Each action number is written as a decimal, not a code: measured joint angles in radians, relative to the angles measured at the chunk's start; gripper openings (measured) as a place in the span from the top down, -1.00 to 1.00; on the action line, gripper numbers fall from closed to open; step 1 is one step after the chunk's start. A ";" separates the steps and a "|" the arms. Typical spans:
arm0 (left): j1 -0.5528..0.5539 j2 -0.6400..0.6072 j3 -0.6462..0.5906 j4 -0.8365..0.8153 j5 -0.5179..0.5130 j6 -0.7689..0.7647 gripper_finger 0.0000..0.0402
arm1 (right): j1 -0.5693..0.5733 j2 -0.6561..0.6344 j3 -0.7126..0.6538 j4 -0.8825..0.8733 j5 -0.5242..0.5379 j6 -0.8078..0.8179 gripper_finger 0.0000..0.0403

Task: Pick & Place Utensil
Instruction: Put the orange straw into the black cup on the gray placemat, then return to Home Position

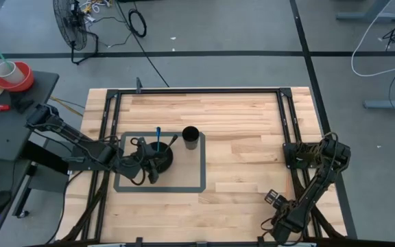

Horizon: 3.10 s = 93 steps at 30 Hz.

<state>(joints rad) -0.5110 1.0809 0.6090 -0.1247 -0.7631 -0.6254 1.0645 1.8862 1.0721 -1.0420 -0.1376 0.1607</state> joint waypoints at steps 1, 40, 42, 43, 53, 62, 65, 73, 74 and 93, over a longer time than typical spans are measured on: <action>0.000 0.000 0.000 0.000 0.000 0.000 0.55 | 0.001 0.000 0.000 0.001 0.018 0.004 0.30; 0.000 0.000 0.000 0.002 0.000 0.000 0.56 | -0.561 -0.383 0.163 0.746 0.995 -0.291 0.96; 0.000 0.000 0.000 0.002 0.001 0.000 0.55 | -0.627 -0.427 0.105 1.007 0.904 -0.397 0.96; 0.000 0.000 0.000 0.002 0.001 0.001 0.55 | -0.660 -0.445 0.069 1.145 0.852 -0.436 0.96; 0.000 0.000 0.000 0.002 0.001 0.008 0.55 | -0.945 -0.444 -0.182 1.651 0.582 -0.270 0.96; 0.000 -0.001 0.000 0.001 0.001 0.009 0.55 | -1.018 -0.372 -0.272 1.712 0.473 -0.146 0.96; 0.000 -0.001 0.000 0.001 0.001 0.008 0.55 | -1.019 -0.332 -0.273 1.712 0.446 -0.142 0.96; 0.000 -0.001 0.000 0.001 0.001 0.008 0.55 | -1.033 -0.248 -0.273 1.691 0.416 -0.021 0.80; 0.000 -0.001 0.000 0.001 0.001 0.008 0.55 | -1.037 -0.247 -0.273 1.682 0.411 -0.003 0.74; 0.000 -0.001 0.000 0.001 0.001 0.008 0.55 | -1.041 -0.820 -0.272 1.389 0.391 -0.249 -0.24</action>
<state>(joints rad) -0.5106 1.0801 0.6086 -0.1238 -0.7622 -0.6170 0.0235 1.0659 0.8005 0.3467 0.2530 -0.0884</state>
